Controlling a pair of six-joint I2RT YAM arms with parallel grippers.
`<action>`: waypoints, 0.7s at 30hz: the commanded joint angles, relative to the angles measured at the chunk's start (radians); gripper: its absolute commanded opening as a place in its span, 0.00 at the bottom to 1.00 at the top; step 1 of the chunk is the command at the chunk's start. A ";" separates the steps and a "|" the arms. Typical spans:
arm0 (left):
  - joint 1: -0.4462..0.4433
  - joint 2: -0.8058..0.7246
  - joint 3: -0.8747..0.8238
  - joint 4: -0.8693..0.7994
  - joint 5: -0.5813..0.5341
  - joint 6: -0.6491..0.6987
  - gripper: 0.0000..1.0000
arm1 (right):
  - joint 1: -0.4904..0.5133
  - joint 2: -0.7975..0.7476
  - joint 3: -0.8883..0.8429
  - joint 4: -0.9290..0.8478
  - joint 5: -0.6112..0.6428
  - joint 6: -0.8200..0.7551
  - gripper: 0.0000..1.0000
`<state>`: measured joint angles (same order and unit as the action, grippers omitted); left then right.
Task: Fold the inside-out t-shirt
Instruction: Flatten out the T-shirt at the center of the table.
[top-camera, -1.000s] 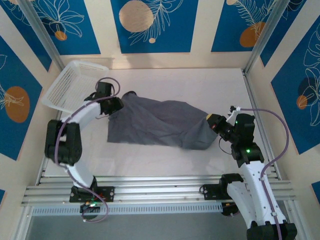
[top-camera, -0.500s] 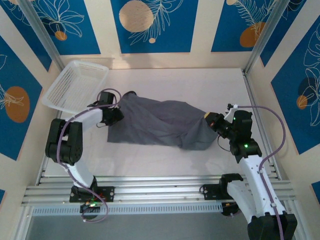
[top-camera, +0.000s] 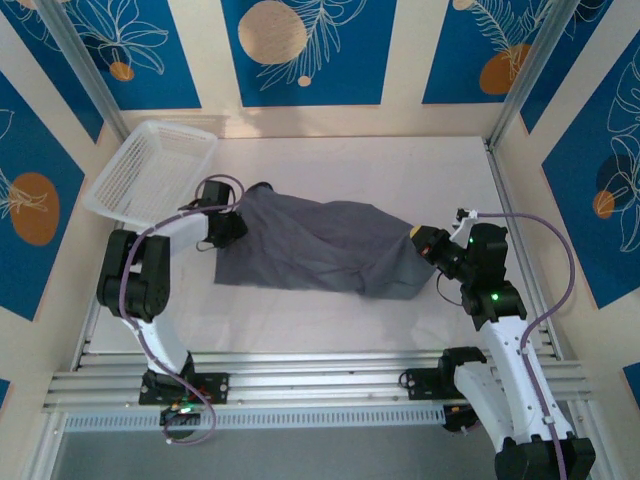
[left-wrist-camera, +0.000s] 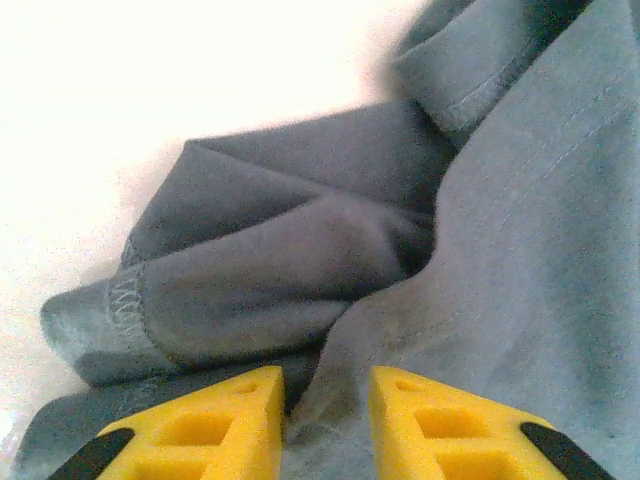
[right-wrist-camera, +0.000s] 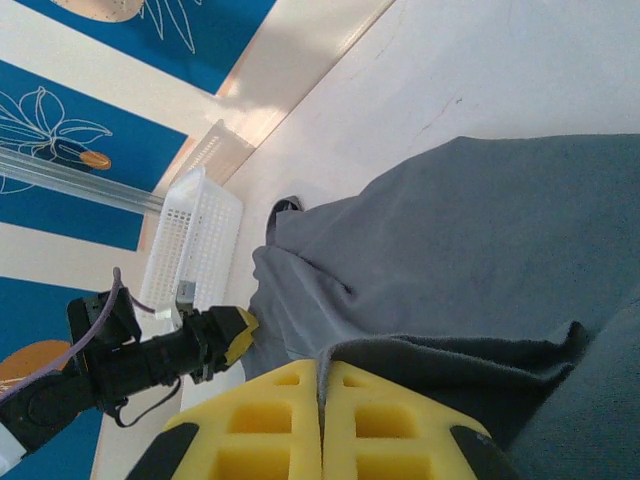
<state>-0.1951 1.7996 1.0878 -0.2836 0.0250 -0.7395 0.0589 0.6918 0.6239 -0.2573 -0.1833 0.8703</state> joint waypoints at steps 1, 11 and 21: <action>-0.007 0.029 0.024 0.006 -0.013 -0.006 0.28 | 0.003 -0.003 0.034 -0.012 0.000 -0.019 0.00; -0.007 0.037 0.036 0.006 -0.001 -0.003 0.14 | 0.004 -0.008 0.036 -0.020 0.004 -0.021 0.00; -0.006 -0.012 0.038 -0.013 0.004 0.003 0.00 | 0.004 -0.008 0.043 -0.020 0.004 -0.023 0.00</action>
<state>-0.1951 1.8278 1.1027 -0.2768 0.0250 -0.7483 0.0589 0.6914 0.6285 -0.2787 -0.1833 0.8631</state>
